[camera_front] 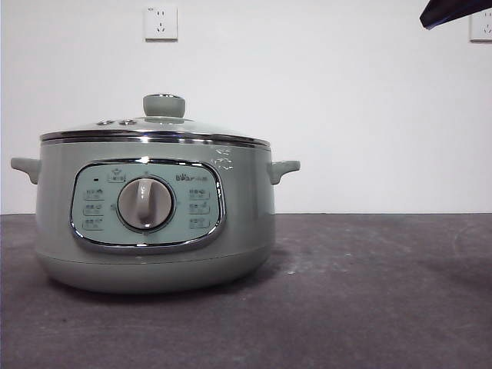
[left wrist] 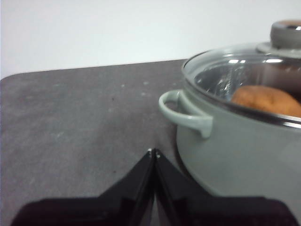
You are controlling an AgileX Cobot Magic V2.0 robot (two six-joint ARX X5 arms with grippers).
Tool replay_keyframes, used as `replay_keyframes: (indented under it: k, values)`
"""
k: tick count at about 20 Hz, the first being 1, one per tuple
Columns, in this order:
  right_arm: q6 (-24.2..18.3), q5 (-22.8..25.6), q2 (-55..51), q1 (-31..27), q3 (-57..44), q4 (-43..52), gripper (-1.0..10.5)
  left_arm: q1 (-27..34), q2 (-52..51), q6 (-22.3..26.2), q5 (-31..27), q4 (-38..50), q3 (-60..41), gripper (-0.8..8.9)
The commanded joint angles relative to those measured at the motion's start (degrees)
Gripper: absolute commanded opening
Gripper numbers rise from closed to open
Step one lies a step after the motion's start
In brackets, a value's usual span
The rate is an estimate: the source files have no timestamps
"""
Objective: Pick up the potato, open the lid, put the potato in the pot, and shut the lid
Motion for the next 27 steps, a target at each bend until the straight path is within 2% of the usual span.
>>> replay_keyframes:
  k: [1,10,25,27]
  values:
    - [0.6,-0.1,-0.1,0.0,-0.4,0.5,-0.2,0.3,-0.5,0.6,0.2,0.6,-1.8,-0.03]
    - [0.6,-0.1,-0.1,0.0,-0.4,0.5,-0.2,3.4,-2.4,1.1,0.0,-2.3,-2.8,-0.03]
    - [0.6,-0.1,-0.2,0.0,-0.4,0.4,-0.2,3.5,-2.4,1.1,-0.1,-2.4,-2.8,-0.03]
    - [-3.1,1.6,-2.5,-1.0,-0.5,-1.6,-0.2,3.5,-2.4,1.1,-0.1,-2.4,-2.8,-0.03]
